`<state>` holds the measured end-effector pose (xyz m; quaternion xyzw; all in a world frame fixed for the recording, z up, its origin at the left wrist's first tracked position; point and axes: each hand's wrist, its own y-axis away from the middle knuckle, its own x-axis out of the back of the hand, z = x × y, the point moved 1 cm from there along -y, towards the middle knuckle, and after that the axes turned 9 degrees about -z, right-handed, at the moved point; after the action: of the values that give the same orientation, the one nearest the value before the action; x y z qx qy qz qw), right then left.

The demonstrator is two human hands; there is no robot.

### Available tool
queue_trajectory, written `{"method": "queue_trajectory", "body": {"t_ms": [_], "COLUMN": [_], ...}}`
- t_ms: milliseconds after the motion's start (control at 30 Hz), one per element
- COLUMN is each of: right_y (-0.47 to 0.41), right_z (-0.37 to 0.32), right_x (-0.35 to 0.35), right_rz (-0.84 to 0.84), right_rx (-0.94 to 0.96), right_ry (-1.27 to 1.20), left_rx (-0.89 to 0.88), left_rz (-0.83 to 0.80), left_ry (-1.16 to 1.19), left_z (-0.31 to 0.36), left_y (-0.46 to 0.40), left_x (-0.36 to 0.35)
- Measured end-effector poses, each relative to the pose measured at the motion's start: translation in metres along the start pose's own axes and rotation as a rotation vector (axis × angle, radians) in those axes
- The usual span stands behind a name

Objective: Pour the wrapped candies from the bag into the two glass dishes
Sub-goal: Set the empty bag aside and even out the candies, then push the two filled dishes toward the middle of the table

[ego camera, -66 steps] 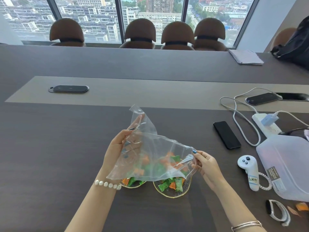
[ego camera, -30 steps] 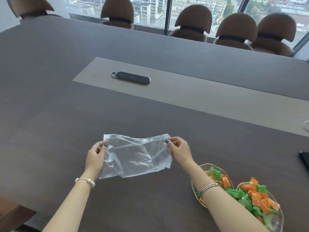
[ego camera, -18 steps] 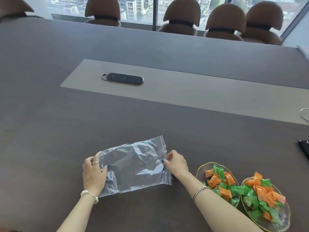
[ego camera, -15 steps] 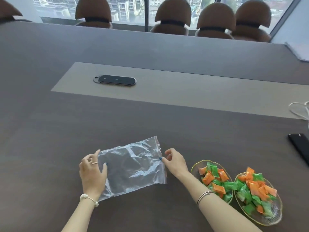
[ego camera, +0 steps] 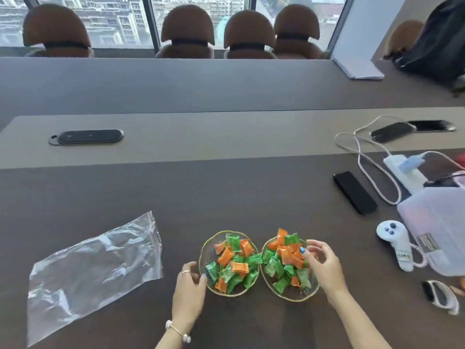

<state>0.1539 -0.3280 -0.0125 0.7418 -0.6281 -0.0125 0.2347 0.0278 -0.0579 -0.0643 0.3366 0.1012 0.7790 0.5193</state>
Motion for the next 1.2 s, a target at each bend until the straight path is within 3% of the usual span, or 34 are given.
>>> {"method": "queue_trajectory", "body": {"t_ms": [133, 300, 633, 867, 1033, 1200], "right_y": [-0.011, -0.027, -0.03, -0.033, -0.046, -0.093], "right_z": [0.038, 0.065, 0.07, 0.069, 0.057, 0.003], "right_x": [0.054, 0.063, 0.055, 0.052, 0.045, 0.024], "right_rz": [0.023, -0.105, -0.28, -0.287, -0.25, -0.237], "right_rx": [-0.05, -0.093, -0.103, -0.115, -0.175, -0.145], "right_ry": [-0.012, -0.038, 0.016, 0.116, -0.051, -0.168], "left_rx": [0.062, 0.12, 0.228, 0.195, 0.146, 0.056], "left_rz": [0.092, 0.252, 0.303, 0.26, 0.278, 0.32], "left_ry": [0.122, 0.185, 0.304, 0.337, 0.4, 0.494], "left_z": [0.003, 0.011, 0.008, 0.007, 0.012, 0.056], "left_y": [-0.001, -0.001, -0.002, 0.003, -0.008, -0.055], "left_x": [-0.033, -0.046, -0.049, -0.051, -0.044, -0.017]}}
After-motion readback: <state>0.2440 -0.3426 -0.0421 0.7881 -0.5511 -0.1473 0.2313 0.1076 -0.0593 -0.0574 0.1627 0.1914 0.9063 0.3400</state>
